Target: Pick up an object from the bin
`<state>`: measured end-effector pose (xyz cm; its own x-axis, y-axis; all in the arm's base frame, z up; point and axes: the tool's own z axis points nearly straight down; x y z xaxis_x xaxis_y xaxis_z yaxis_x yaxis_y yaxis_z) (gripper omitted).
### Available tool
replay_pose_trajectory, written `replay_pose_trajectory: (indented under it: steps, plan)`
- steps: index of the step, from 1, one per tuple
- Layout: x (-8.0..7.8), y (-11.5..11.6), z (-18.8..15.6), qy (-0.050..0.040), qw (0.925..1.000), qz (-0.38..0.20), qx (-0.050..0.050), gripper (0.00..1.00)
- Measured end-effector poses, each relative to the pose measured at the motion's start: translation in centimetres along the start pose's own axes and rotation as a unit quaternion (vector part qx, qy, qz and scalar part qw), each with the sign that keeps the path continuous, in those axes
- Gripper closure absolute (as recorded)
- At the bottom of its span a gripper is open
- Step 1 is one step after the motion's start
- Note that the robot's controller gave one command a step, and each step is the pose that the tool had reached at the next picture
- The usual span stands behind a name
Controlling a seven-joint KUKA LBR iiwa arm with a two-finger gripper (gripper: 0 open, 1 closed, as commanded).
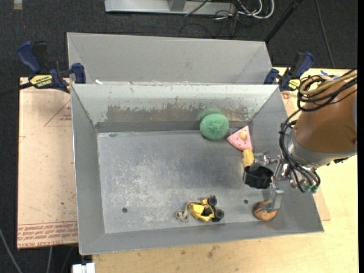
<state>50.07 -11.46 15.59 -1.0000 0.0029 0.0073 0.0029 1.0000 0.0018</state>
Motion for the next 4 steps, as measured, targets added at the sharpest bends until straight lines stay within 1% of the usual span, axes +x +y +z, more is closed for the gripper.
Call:
replay_pose_trajectory:
  steps: [1,2,3,4]
  plan:
    - [-0.2,0.1,-0.5,-0.0038,1.0,-0.002,0.001,0.0]
    - [0.5,-2.3,5.5,-0.005,0.997,-0.077,0.001,0.0]
    - [0.8,-3.2,3.2,-0.0035,0.9897,-0.143,0.001,0.0]
    - [-0.9,-3.7,3.9,-0.0051,0.9848,-0.173,0.002,0.0]
